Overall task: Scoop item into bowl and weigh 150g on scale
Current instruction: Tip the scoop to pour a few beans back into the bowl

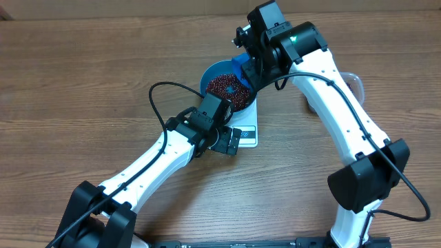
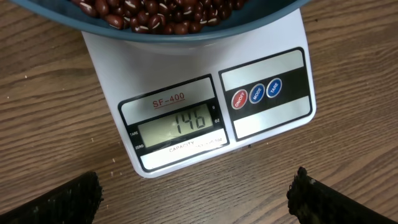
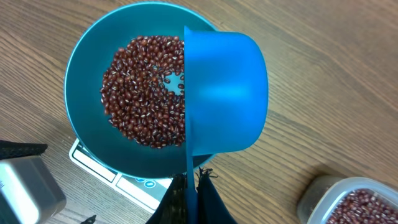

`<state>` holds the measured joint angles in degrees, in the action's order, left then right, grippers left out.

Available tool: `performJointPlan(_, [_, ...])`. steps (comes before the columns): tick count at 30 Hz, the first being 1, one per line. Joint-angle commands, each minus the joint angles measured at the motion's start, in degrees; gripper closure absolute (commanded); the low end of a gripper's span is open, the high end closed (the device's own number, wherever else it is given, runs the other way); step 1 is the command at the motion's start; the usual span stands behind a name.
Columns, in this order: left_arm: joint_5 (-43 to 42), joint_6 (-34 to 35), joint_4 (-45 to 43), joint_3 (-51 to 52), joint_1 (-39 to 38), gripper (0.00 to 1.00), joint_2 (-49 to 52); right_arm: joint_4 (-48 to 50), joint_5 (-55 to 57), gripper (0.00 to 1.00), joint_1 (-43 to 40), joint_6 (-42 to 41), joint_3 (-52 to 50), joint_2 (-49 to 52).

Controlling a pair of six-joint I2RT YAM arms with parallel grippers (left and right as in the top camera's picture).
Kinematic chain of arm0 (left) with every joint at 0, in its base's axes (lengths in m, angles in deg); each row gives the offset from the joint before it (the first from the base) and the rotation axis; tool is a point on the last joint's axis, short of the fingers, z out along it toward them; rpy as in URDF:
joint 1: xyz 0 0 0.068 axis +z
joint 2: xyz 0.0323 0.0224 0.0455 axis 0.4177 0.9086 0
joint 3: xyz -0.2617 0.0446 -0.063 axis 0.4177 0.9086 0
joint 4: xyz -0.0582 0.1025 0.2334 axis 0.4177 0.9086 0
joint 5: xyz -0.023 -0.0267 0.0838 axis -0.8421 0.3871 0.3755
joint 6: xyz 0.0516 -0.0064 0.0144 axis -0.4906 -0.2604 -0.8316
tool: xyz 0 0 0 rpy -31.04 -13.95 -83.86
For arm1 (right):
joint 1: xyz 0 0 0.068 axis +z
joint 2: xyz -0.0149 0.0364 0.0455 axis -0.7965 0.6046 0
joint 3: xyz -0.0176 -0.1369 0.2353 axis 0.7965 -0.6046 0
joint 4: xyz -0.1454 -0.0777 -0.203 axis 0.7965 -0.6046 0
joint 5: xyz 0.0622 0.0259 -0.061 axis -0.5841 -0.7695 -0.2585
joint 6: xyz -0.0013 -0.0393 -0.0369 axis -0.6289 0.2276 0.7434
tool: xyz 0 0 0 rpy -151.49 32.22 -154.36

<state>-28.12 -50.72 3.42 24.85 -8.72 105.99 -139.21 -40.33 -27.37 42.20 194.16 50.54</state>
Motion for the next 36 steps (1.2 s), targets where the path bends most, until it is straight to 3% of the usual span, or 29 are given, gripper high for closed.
performJointPlan(1, [-0.15,-1.27,-0.24,0.09,-0.28,0.01,0.07,0.79,1.03,0.96,-0.2,0.26,2.01,-5.75])
performJointPlan(10, [-0.17,-1.29,-0.24,0.09,-0.28,0.0,0.07,0.7,1.46,0.96,1.77,0.24,1.99,-7.72])
performJointPlan(21, [-0.04,-1.27,-0.22,0.09,-0.28,0.01,0.07,0.66,11.02,0.96,5.7,0.24,1.99,-7.72])
performJointPlan(36, [-0.04,-1.29,-0.22,0.09,-0.28,0.01,0.07,0.39,10.93,0.96,5.68,0.2,1.99,-7.72])
